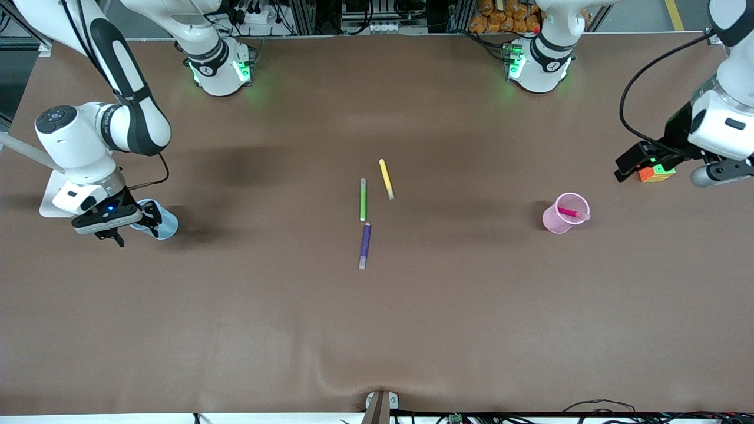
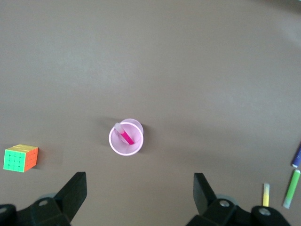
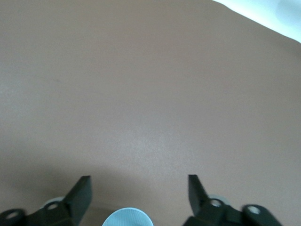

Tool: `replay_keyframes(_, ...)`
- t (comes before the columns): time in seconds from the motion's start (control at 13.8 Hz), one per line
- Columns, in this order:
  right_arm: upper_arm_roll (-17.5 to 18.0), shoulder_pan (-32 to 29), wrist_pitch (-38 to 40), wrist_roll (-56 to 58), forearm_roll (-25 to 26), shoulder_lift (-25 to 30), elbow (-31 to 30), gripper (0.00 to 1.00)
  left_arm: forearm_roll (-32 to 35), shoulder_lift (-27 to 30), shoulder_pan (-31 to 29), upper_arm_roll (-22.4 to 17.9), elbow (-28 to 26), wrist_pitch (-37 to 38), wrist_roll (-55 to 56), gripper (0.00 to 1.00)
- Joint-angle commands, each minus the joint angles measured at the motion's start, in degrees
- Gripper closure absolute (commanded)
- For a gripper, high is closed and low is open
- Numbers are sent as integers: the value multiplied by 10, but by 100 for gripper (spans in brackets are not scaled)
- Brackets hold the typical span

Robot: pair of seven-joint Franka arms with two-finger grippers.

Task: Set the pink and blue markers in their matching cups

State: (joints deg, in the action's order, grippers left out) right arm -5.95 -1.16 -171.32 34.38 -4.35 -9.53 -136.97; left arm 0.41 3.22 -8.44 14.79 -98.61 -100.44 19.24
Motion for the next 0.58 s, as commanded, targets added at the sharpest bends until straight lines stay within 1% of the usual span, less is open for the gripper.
replay_keyframes(0.0, 9, -14, 22, -16, -9, 15, 20, 0, 2, -10, -4, 2, 37, 38, -6, 0)
replay_keyframes(0.14, 9, -10, 76, -54, -18, 16, 54, 0, 22, -8, -8, -4, 65, 67, -39, 0)
replay_keyframes(0.22, 9, -10, 118, -86, -18, 16, 80, 0, 14, -5, -14, -10, 70, 70, -71, 0)
replay_keyframes(0.29, 9, -9, 181, -125, -18, 17, 114, 0, 9, -1, -24, -19, 80, 73, -95, 0)
replay_keyframes(0.36, 10, -7, 273, -175, -18, 17, 161, 0, 7, 10, -23, -22, 81, 89, -94, 0)
replay_keyframes(0.43, 10, -4, 380, -221, -17, 16, 218, 0, 7, 13, -16, -35, 82, 109, -96, 0)
replay_keyframes(0.51, 11, -4, 452, -240, -18, 13, 262, 0, 7, 16, 0, -57, 81, 131, -97, 0)
